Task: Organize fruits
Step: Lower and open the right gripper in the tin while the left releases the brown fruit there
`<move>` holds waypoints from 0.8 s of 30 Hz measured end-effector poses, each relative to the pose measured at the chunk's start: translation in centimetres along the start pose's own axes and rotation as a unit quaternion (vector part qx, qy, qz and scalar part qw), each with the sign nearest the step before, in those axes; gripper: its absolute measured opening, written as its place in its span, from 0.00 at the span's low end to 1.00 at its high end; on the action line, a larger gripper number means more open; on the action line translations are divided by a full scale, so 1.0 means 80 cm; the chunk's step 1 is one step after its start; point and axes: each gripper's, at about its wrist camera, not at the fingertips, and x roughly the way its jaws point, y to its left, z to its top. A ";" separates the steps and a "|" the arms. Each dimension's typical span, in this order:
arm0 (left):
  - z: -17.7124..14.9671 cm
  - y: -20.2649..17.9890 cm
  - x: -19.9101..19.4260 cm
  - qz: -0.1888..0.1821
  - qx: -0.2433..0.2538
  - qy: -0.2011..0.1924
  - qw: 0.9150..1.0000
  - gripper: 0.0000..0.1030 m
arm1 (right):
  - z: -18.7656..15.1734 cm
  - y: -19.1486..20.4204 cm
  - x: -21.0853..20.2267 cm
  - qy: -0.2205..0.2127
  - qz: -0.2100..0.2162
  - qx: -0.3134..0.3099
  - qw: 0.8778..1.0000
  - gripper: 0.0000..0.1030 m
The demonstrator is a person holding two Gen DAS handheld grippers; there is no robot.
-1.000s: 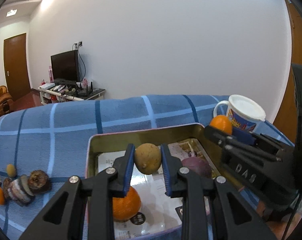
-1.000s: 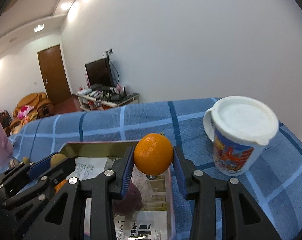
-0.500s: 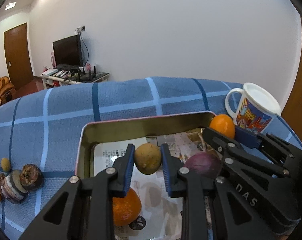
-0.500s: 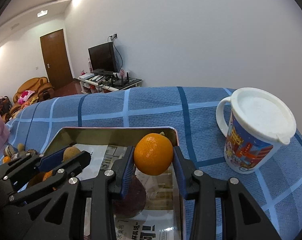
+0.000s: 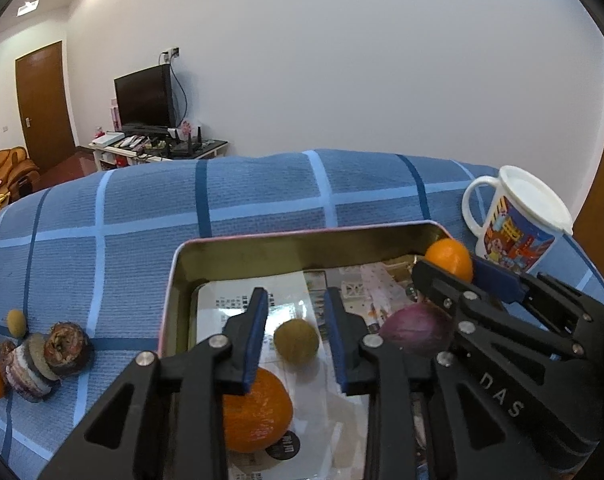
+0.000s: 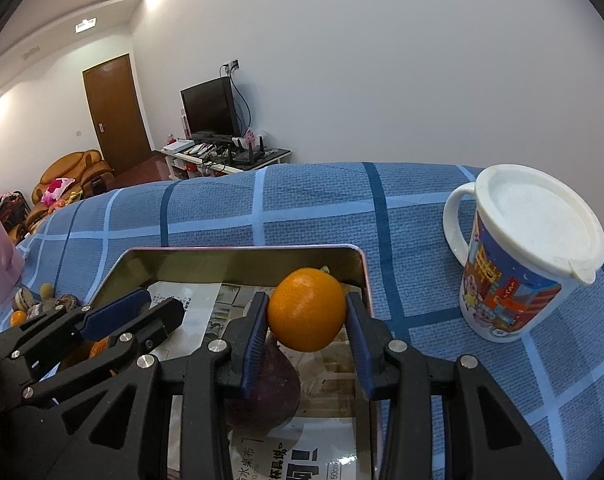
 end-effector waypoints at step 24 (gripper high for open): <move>-0.003 0.022 -0.010 0.007 -0.034 -0.011 0.999 0.87 | 0.003 -0.024 -0.025 -0.054 0.008 0.055 0.997 0.67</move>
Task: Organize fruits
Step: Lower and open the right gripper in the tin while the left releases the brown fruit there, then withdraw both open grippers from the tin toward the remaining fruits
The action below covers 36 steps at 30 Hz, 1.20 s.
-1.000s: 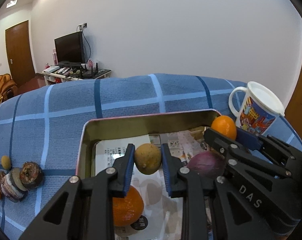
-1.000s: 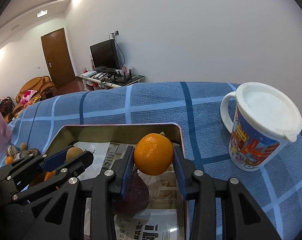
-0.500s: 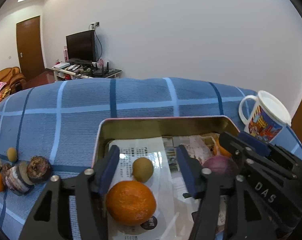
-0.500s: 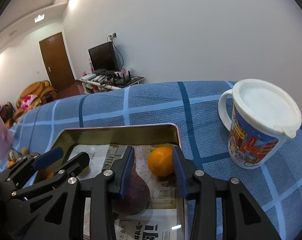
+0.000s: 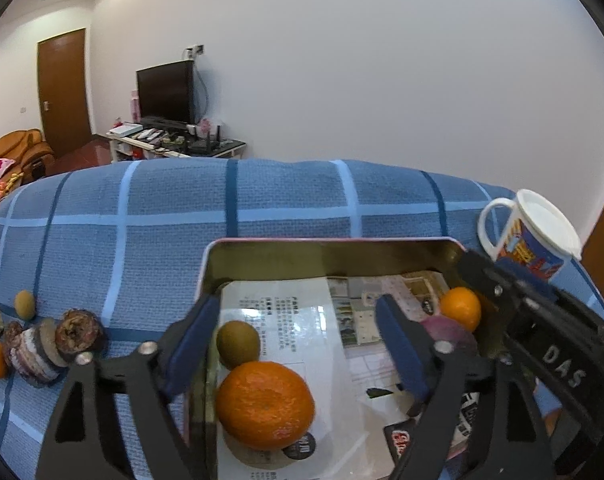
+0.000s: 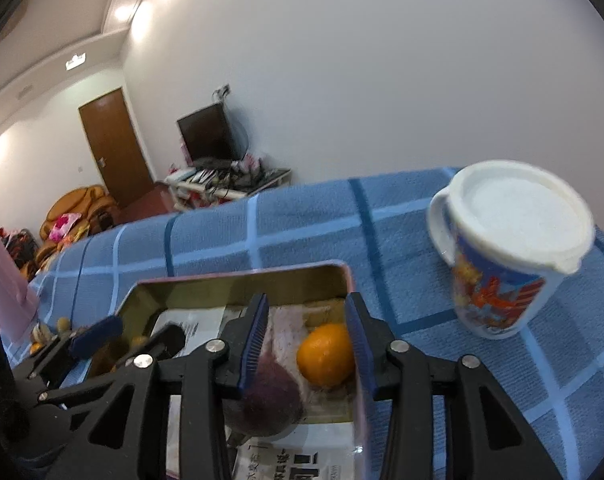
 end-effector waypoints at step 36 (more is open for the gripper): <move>-0.022 -0.018 -0.056 0.062 0.061 -0.070 0.994 1.00 | -0.006 -0.003 -0.037 -0.074 -0.044 -0.007 0.996 0.82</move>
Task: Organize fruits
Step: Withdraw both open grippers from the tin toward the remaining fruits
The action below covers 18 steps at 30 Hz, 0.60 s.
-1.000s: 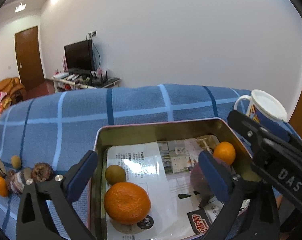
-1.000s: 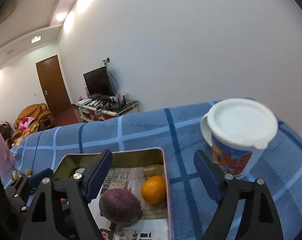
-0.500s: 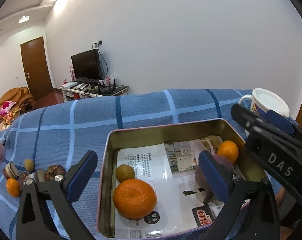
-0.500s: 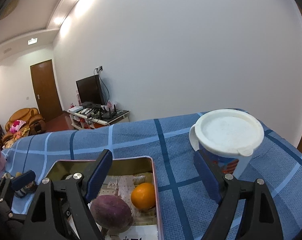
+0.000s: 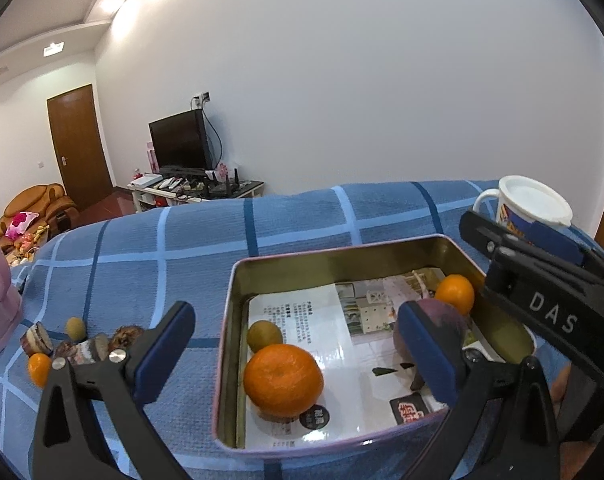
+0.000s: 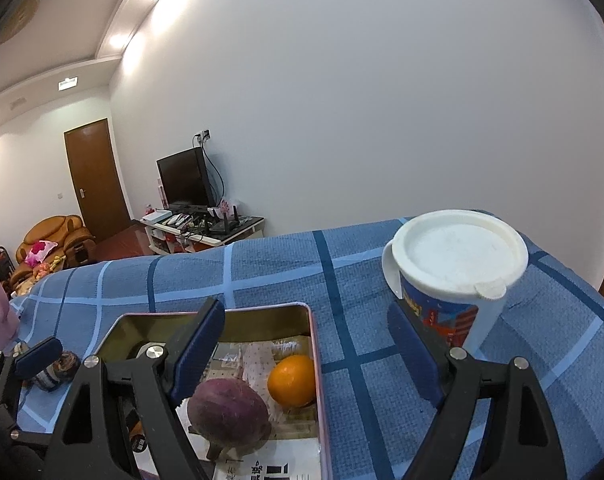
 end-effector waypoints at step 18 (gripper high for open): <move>-0.018 0.048 -0.038 -0.011 -0.029 -0.030 0.999 1.00 | -0.015 0.028 -0.041 -0.017 -0.071 -0.024 0.997 0.82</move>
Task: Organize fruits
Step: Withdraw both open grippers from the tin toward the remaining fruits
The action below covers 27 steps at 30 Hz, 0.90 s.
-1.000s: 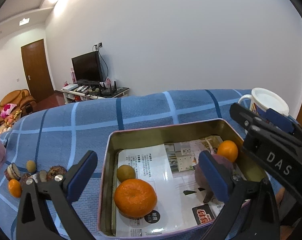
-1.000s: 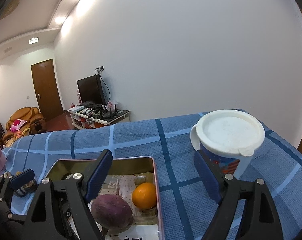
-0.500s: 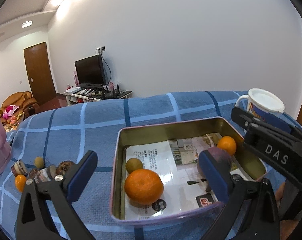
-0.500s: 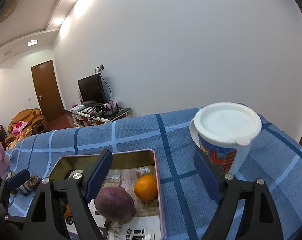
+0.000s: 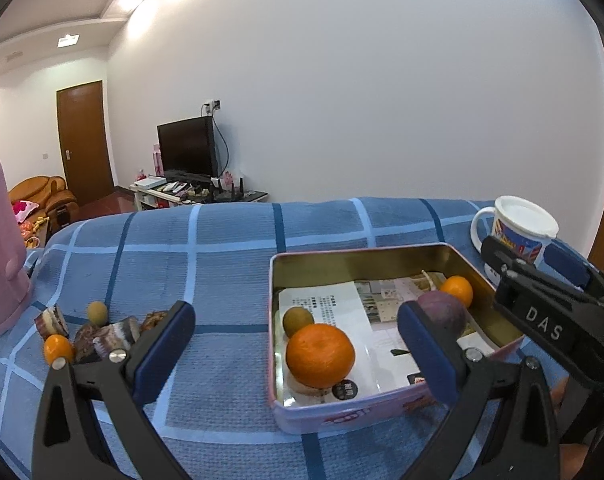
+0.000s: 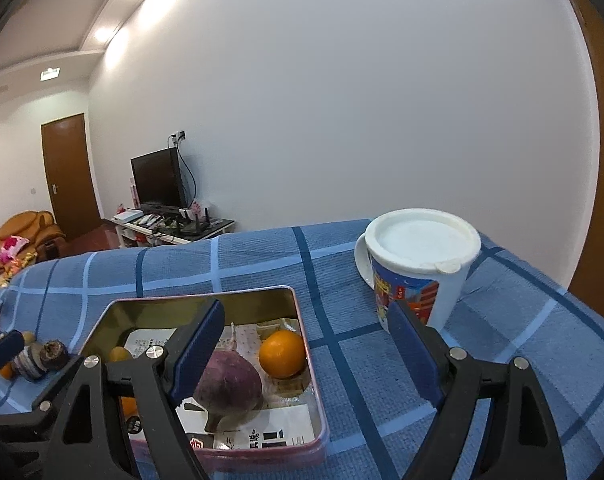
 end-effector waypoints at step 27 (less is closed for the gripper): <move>-0.015 0.066 -0.042 0.021 0.004 -0.030 0.999 1.00 | -0.024 0.056 -0.061 -0.021 -0.018 -0.038 0.999 0.82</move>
